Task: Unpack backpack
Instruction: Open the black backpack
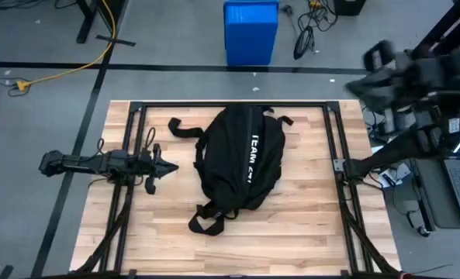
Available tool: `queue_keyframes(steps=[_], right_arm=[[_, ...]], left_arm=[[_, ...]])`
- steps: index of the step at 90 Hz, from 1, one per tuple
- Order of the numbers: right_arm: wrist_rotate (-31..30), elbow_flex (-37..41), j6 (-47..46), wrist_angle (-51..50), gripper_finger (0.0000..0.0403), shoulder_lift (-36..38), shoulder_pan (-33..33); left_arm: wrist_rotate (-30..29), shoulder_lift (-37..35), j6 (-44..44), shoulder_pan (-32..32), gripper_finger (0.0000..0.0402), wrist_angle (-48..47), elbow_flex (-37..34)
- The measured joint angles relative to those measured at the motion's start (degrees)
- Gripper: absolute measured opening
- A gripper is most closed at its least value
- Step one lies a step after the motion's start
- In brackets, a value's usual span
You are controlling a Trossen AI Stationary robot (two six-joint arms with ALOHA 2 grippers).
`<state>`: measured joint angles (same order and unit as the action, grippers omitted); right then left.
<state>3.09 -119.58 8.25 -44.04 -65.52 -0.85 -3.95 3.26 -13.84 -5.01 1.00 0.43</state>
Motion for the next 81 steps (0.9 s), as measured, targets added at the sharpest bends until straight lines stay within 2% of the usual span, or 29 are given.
queue_keyframes(steps=[9,18,31,40,50,66,75,81], right_arm=[[-3.3,-3.57,-2.04,-14.19,0.0,-2.7,0.03],[-5.22,-3.36,-4.11,-24.45,0.0,-3.92,0.05],[-6.08,-1.3,-8.76,-34.98,0.0,-6.05,0.01],[-6.37,2.3,-12.01,-38.77,0.0,-7.02,0.01],[-8.19,9.68,-13.7,-36.83,0.0,-7.1,0.0],[-20.21,27.37,-17.15,-25.18,0.0,-7.02,0.04],[-20.85,37.61,-16.69,-15.59,0.0,-7.02,-0.02],[-20.74,43.31,-16.65,-8.46,0.0,-7.04,-0.76]], left_arm=[[0.0,-0.01,-2.34,0.01,0.0,0.08,0.02],[0.0,-0.01,-2.41,0.01,0.0,0.12,0.02],[-0.17,0.01,-2.45,0.01,0.0,0.82,0.04],[-0.17,0.01,-2.89,-0.01,0.0,5.18,0.04],[1.35,0.01,-3.41,-0.01,0.0,12.78,0.76],[8.1,0.24,1.57,-0.01,0.0,20.21,3.97],[15.55,0.97,5.57,-0.01,0.0,31.27,4.17],[17.44,1.61,6.68,-0.03,0.0,39.69,4.27]])
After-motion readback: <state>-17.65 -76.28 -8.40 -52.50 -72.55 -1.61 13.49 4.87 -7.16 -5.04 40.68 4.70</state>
